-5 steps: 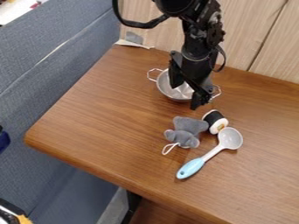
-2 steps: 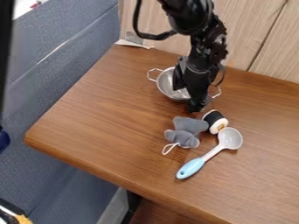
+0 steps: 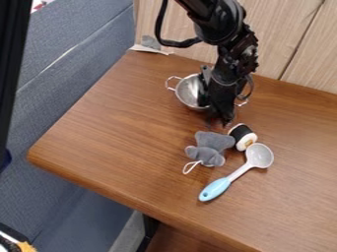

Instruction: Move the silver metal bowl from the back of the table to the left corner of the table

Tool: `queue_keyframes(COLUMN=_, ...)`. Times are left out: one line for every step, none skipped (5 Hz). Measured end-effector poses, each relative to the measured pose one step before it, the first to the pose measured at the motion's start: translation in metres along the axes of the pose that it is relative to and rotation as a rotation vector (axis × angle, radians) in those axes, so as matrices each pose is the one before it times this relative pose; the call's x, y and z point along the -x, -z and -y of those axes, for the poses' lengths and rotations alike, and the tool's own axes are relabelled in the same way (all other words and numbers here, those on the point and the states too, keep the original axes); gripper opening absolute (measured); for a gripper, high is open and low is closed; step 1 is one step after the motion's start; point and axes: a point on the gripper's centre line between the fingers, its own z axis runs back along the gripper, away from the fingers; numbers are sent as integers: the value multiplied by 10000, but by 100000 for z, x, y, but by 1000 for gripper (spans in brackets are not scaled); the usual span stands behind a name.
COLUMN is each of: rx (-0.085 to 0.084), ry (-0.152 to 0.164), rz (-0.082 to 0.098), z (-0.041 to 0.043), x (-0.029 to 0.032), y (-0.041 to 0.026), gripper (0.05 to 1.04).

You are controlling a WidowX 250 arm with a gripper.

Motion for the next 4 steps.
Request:
queue_keyframes(rx=-68, ry=-98, rz=21, z=-105, x=-11, y=-33, gripper=146)
queue_keyframes(rx=-7, ry=-163, rz=-39, z=78, x=160, y=79, gripper=74)
queue_keyframes(rx=-82, ry=-427, rz=-131, z=34, x=491, y=-28, gripper=73)
queue_keyframes(rx=-447, ry=-390, rz=-297, z=-952, x=766, y=-1142, gripper=73)
